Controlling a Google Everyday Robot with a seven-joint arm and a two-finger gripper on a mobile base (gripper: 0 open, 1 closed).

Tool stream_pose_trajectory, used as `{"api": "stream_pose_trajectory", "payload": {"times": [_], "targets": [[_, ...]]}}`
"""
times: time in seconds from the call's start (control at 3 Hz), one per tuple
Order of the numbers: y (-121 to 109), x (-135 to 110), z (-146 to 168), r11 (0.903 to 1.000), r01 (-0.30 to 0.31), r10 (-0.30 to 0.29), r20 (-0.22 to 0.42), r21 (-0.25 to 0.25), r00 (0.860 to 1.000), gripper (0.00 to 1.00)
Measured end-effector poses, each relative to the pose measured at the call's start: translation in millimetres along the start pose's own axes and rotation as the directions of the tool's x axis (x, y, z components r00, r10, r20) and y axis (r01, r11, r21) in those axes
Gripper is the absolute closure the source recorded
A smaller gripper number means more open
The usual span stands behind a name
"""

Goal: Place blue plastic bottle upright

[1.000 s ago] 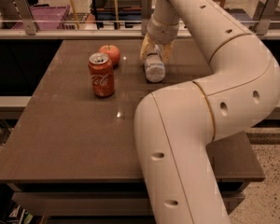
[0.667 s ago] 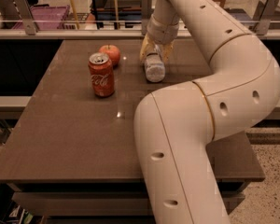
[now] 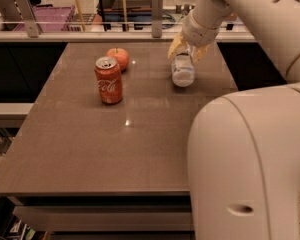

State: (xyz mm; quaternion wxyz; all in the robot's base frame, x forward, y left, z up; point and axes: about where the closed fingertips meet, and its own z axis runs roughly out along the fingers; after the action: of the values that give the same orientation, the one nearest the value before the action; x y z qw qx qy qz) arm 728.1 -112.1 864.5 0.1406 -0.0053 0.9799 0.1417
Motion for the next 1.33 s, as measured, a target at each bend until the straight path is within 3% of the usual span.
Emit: {"api": "stream_pose_trajectory", "payload": {"times": [0.67, 1.0, 1.33], "targets": [[-17, 30, -28, 0.9972, 0.033, -0.022, 0.151, -0.068, 0.988, 1.0], [-25, 39, -50, 0.9917, 0.061, -0.027, 0.282, -0.113, 0.959, 1.0], [-36, 37, -76, 0.984, 0.09, -0.015, 0.429, -0.154, 0.903, 1.0]]}}
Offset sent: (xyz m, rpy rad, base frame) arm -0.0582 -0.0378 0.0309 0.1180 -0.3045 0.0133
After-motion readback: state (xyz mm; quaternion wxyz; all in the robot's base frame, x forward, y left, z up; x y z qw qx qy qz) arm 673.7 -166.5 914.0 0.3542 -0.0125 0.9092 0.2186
